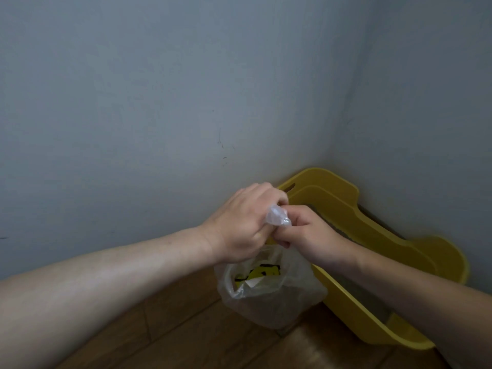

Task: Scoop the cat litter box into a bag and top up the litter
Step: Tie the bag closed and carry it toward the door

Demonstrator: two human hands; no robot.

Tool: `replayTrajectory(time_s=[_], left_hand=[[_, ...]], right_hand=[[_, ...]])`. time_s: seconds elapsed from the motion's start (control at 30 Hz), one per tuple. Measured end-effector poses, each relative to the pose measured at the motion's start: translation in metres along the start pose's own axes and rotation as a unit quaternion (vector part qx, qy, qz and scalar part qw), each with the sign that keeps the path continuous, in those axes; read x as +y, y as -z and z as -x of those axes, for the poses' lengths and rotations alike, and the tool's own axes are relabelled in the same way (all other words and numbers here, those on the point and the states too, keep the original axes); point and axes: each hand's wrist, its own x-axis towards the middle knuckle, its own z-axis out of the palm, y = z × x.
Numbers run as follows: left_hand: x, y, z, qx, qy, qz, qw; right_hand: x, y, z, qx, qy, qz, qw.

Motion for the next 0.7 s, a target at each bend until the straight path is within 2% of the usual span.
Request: replayTrajectory(time_s=[0.1, 0.2, 0.27, 0.37, 0.53, 0.7], left_hand=[[-0.002, 0.002, -0.001, -0.018, 0.070, -0.011, 0.997], [-0.009, 0.001, -0.001, -0.084, 0.128, 0.002, 0.988], [-0.011, -0.001, 0.000, -0.105, 0.140, 0.025, 0.984], [-0.008, -0.005, 0.000, -0.158, 0.103, 0.034, 0.981], [-0.011, -0.004, 0.000, -0.099, 0.162, 0.094, 0.977], [-0.003, -0.006, -0.001, -0.066, 0.163, 0.097, 0.980]], right_hand=[[-0.001, 0.001, 0.003, 0.014, 0.006, -0.020, 1.000], [0.000, -0.001, 0.004, 0.084, -0.005, -0.024, 0.996], [-0.001, -0.004, 0.006, 0.135, 0.003, 0.000, 0.991], [0.001, -0.004, 0.005, 0.168, 0.015, 0.068, 0.983], [0.004, -0.004, 0.000, 0.180, -0.014, 0.064, 0.981], [0.000, -0.008, -0.004, 0.148, -0.056, 0.031, 0.987]])
